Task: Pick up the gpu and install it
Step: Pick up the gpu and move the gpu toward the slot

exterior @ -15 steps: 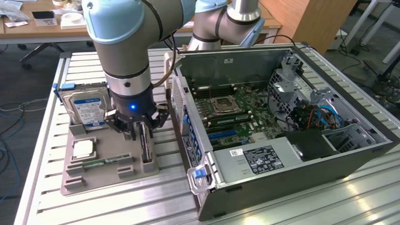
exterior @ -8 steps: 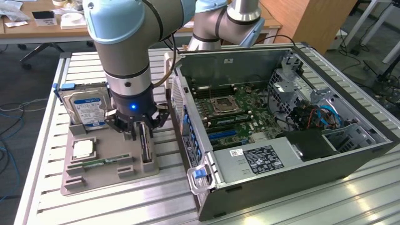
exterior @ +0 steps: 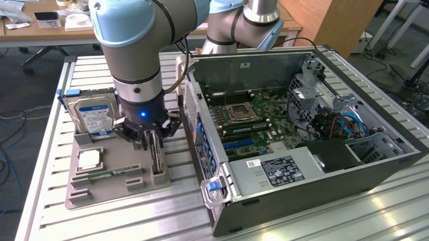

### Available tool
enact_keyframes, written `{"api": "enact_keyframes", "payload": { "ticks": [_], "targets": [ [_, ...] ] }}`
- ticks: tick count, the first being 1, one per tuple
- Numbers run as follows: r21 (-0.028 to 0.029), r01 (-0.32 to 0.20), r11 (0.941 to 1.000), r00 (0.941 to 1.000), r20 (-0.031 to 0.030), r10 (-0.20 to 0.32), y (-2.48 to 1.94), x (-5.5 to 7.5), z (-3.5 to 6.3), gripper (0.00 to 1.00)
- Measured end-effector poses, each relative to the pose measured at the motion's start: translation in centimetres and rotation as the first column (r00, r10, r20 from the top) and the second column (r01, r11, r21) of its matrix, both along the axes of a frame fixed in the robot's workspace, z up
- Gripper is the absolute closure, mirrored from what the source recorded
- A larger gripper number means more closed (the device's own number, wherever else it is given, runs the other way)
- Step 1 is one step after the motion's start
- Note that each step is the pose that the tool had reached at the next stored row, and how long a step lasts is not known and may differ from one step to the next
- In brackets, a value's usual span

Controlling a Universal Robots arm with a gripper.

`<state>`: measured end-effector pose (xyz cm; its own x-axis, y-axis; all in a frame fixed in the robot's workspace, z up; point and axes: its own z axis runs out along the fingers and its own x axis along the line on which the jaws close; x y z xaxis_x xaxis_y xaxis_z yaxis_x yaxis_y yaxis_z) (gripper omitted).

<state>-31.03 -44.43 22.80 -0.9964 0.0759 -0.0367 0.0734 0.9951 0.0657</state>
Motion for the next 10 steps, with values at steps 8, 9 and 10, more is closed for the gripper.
{"api": "enact_keyframes", "payload": {
  "ticks": [8,9,10],
  "targets": [
    [0.0,0.0,1.0,1.0,0.0,0.0,0.0,0.0,0.0,0.61],
    [0.0,0.0,1.0,1.0,0.0,0.0,0.0,0.0,0.0,0.61],
    [0.0,0.0,1.0,1.0,0.0,0.0,0.0,0.0,0.0,0.62]
  ]
}}
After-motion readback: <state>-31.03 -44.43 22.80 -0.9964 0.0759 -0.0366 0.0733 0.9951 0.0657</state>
